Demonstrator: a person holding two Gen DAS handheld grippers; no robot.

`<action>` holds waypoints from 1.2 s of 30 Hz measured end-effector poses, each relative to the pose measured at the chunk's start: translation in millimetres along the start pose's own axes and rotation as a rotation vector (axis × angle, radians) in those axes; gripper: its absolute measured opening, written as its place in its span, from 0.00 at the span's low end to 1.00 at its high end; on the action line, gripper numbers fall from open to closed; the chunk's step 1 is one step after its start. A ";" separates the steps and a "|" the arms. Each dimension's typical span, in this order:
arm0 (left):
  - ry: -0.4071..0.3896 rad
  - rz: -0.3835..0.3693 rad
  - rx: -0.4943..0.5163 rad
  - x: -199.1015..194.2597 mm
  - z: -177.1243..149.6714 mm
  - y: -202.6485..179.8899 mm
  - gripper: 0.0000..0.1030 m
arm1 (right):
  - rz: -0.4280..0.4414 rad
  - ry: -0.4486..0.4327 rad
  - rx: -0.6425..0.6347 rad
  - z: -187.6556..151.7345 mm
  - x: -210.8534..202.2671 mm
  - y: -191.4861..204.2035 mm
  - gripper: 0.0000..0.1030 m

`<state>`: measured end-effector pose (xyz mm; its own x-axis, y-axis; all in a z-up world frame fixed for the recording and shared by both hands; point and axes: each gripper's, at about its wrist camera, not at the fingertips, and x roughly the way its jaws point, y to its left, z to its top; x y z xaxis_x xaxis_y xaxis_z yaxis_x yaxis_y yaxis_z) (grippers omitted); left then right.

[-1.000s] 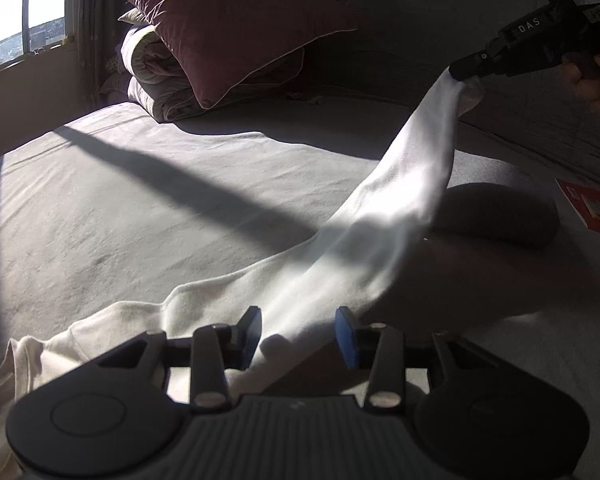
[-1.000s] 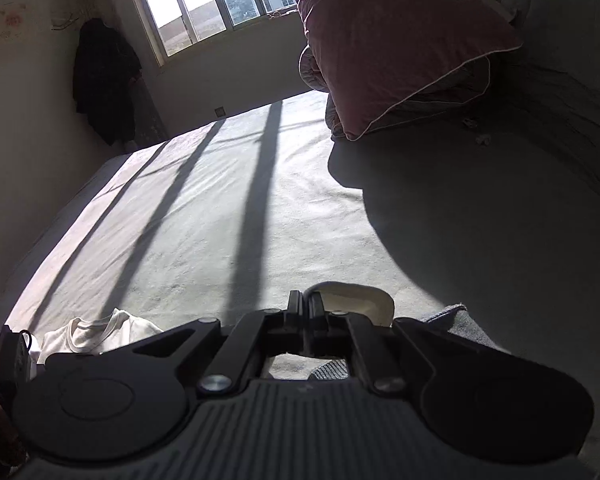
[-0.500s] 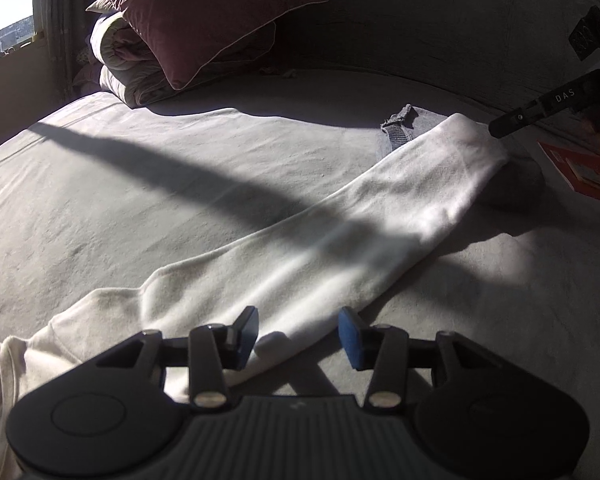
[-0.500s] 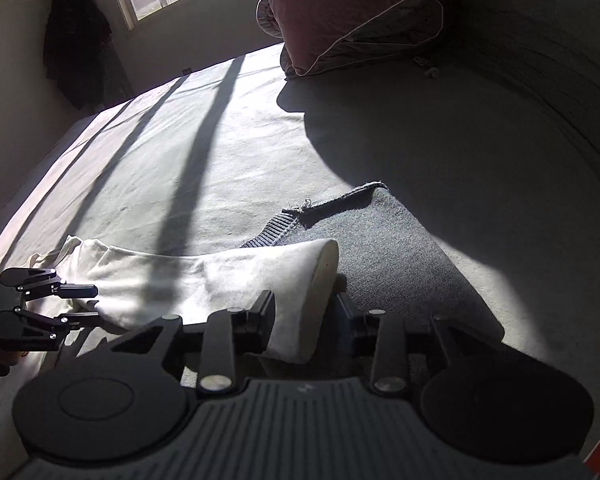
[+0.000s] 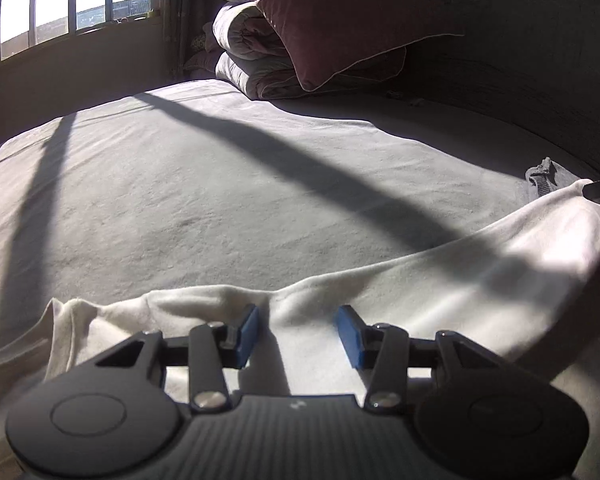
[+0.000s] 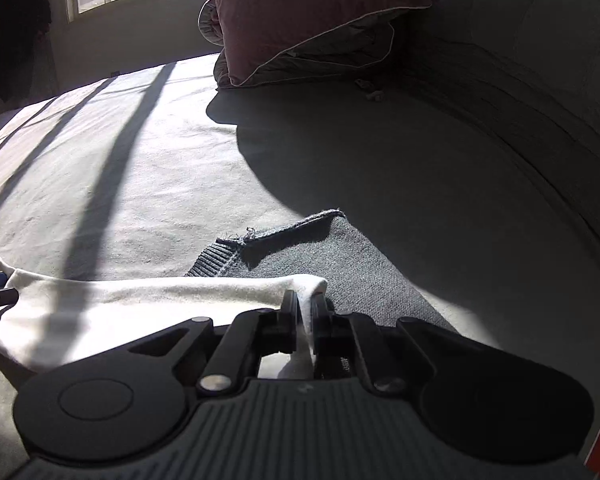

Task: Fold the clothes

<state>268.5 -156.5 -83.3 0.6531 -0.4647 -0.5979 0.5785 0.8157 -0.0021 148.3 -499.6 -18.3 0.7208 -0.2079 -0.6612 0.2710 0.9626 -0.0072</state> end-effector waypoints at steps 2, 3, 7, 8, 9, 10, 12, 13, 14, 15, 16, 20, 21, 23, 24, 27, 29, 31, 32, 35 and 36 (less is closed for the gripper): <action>0.003 0.012 -0.022 -3.2 2.4 -0.4 0.44 | -0.013 -0.005 0.002 2.2 -1.6 2.4 0.10; 0.005 0.019 -0.035 -5.9 4.1 -0.8 0.44 | -0.015 -0.009 0.011 4.2 -4.4 2.7 0.19; 0.003 0.020 -0.076 -28.2 2.4 1.8 0.48 | -0.035 -0.047 0.000 11.0 -24.9 9.0 0.37; 0.002 0.028 -0.080 -34.9 1.7 3.1 0.49 | -0.033 -0.054 -0.002 13.0 -29.4 10.3 0.38; 0.001 0.039 -0.082 -41.8 1.0 4.6 0.51 | -0.031 -0.057 -0.003 14.4 -32.7 11.4 0.38; 0.002 0.047 -0.085 -47.6 0.4 6.3 0.52 | -0.024 -0.058 -0.002 16.4 -36.5 14.0 0.38; 0.006 0.071 -0.091 -63.0 -1.7 11.9 0.53 | -0.013 -0.061 0.000 19.6 -43.4 19.2 0.38; 0.008 0.083 -0.094 -70.8 -2.8 15.1 0.55 | -0.007 -0.064 -0.002 21.1 -47.2 23.7 0.38; 0.010 0.095 -0.097 -78.7 -3.9 18.4 0.56 | -0.001 -0.066 -0.005 22.6 -51.0 28.1 0.38; 0.014 0.109 -0.103 -86.8 -5.1 22.8 0.57 | 0.007 -0.069 -0.007 23.9 -54.5 33.3 0.38; 0.018 0.123 -0.112 -95.1 -6.3 27.8 0.59 | 0.015 -0.073 -0.010 24.8 -58.5 39.4 0.38; 0.035 0.182 -0.154 -128.2 -13.9 51.8 0.63 | 0.051 -0.082 -0.028 29.5 -68.0 67.6 0.39; 0.039 0.196 -0.164 -135.8 -16.0 58.0 0.64 | 0.062 -0.082 -0.030 30.5 -70.2 75.2 0.39; 0.046 0.225 -0.182 -151.5 -20.6 70.9 0.65 | 0.089 -0.081 -0.036 32.8 -71.9 90.7 0.40; 0.047 0.244 -0.193 -161.0 -23.5 78.7 0.67 | 0.099 -0.081 -0.043 34.0 -72.6 99.0 0.40; 0.050 0.297 -0.230 -188.9 -33.1 103.2 0.72 | 0.128 -0.080 -0.065 35.4 -75.8 124.1 0.40; 0.052 0.327 -0.260 -203.9 -38.7 118.4 0.74 | 0.152 -0.077 -0.078 36.3 -77.2 141.4 0.40; 0.054 0.356 -0.294 -218.8 -44.6 134.3 0.78 | 0.175 -0.076 -0.095 36.4 -79.1 158.8 0.41; 0.055 0.372 -0.314 -226.8 -48.1 143.4 0.79 | 0.185 -0.074 -0.105 37.1 -78.9 168.3 0.41; 0.053 0.411 -0.373 -247.6 -59.1 168.3 0.84 | 0.217 -0.072 -0.138 36.7 -80.4 197.9 0.42; 0.052 0.424 -0.399 -254.5 -63.3 177.8 0.86 | 0.225 -0.071 -0.146 36.8 -79.3 206.0 0.43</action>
<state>174.2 128.6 17.8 0.7567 -0.0604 -0.6509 0.0368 0.9981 -0.0498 170.5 -291.3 60.3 0.7968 0.0073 -0.6042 0.0078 0.9997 0.0224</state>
